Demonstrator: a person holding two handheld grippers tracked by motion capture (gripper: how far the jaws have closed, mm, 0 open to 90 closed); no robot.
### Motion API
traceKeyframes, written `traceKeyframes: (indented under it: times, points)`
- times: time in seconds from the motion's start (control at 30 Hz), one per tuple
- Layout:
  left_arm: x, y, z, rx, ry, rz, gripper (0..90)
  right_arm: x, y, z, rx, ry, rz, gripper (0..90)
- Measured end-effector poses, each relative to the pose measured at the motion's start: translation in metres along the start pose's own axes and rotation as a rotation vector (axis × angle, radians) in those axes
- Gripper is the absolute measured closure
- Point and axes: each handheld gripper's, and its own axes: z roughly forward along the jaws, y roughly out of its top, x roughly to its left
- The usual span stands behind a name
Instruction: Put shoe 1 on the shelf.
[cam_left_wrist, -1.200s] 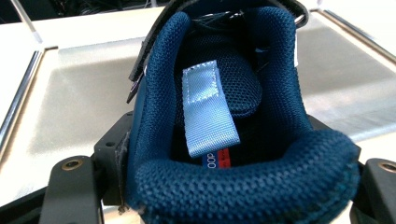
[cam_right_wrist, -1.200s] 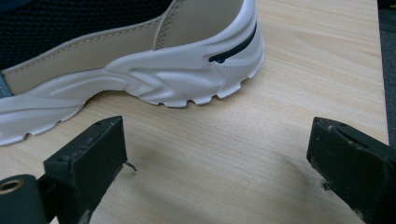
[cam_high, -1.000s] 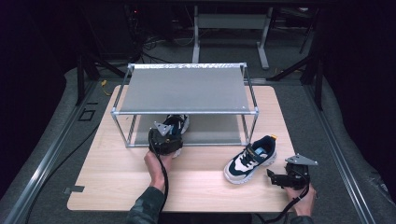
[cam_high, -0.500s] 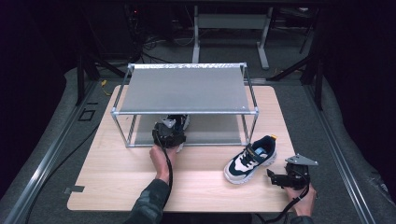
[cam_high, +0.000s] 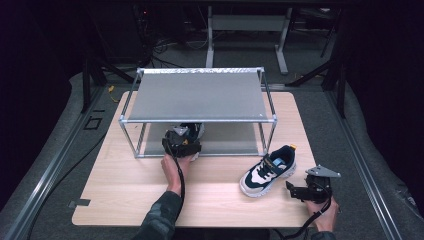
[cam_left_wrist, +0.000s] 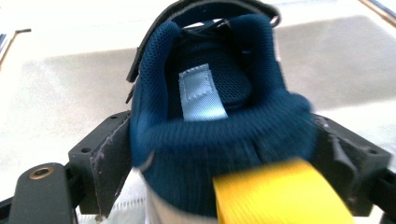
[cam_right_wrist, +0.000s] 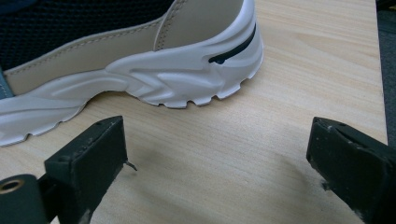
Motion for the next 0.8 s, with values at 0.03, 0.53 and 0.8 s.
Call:
traceKeyframes:
  times: [0.03, 0.53, 0.8]
  points:
    - [0.001, -0.002, -0.006, -0.008, -0.011, 0.004, 14.9, 0.0, 0.0, 0.0, 0.003, -0.003, -0.003, 4.5]
    - [0.001, -0.023, -0.032, -0.047, -0.01, -0.004, 37.0, 0.001, 0.0, 0.001, -0.005, -0.006, -0.003, 5.2]
    - [-0.002, -0.019, -0.024, -0.05, -0.001, -0.012, 39.3, 0.0, 0.0, 0.001, -0.003, -0.005, -0.005, 5.4]
